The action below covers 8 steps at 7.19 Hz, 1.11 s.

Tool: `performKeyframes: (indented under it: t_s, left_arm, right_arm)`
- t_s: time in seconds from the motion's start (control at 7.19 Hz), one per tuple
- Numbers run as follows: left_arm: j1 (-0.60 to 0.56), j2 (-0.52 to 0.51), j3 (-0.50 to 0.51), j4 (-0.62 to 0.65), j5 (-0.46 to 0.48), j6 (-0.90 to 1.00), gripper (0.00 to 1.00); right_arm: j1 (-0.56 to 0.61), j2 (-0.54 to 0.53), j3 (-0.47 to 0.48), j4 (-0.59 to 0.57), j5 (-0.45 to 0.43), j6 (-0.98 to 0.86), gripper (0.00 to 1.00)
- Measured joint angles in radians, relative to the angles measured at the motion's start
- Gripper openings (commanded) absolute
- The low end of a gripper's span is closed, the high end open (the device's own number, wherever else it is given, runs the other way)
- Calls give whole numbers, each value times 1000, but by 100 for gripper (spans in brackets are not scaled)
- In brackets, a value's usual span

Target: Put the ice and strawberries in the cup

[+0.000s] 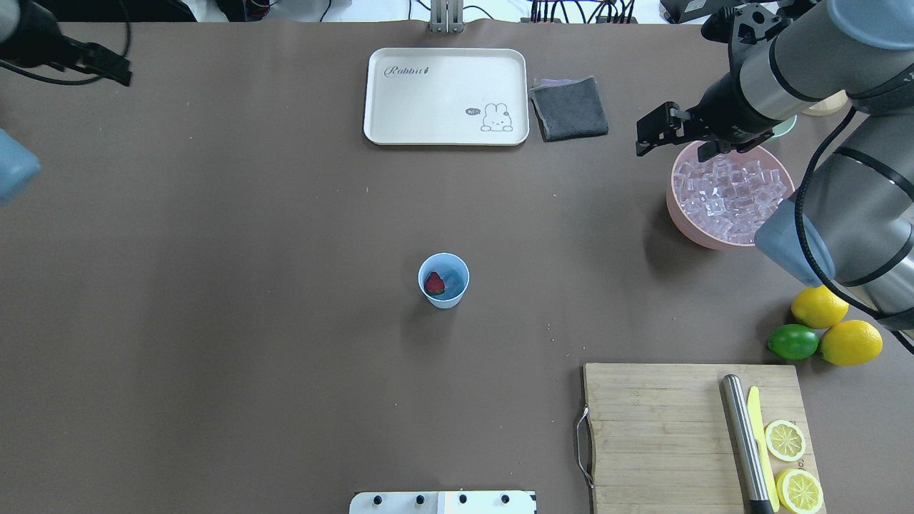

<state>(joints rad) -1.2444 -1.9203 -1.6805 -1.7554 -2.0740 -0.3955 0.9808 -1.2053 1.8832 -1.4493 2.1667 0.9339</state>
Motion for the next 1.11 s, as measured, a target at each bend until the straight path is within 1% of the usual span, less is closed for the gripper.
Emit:
performKeyframes:
  t_s: [0.14, 0.28, 0.42, 0.56, 0.7, 0.83, 0.97, 1.11]
  left_arm:
    - [-127, 13, 1, 136, -48, 213, 98]
    - [-232, 24, 7, 246, -69, 373, 98]
    - [-316, 55, 20, 309, -80, 481, 98]
    - [-366, 103, 26, 329, -107, 535, 98]
    - [-392, 160, 29, 319, -155, 555, 98]
    - [-405, 226, 34, 276, -196, 562, 98]
    - [-410, 281, 53, 213, -212, 564, 98]
    - [-411, 311, 84, 155, -218, 563, 98]
  right_arm:
    - [53, -20, -15, -6, 24, -73, 99]
    - [131, -53, -46, -24, 56, -210, 99]
    - [231, -91, -82, -82, 78, -403, 99]
    - [331, -130, -105, -167, 85, -587, 99]
    - [416, -176, -114, -240, 84, -713, 99]
    - [481, -236, -115, -275, 82, -770, 99]
    - [531, -295, -112, -285, 81, -793, 99]
    - [569, -338, -107, -288, 81, -805, 99]
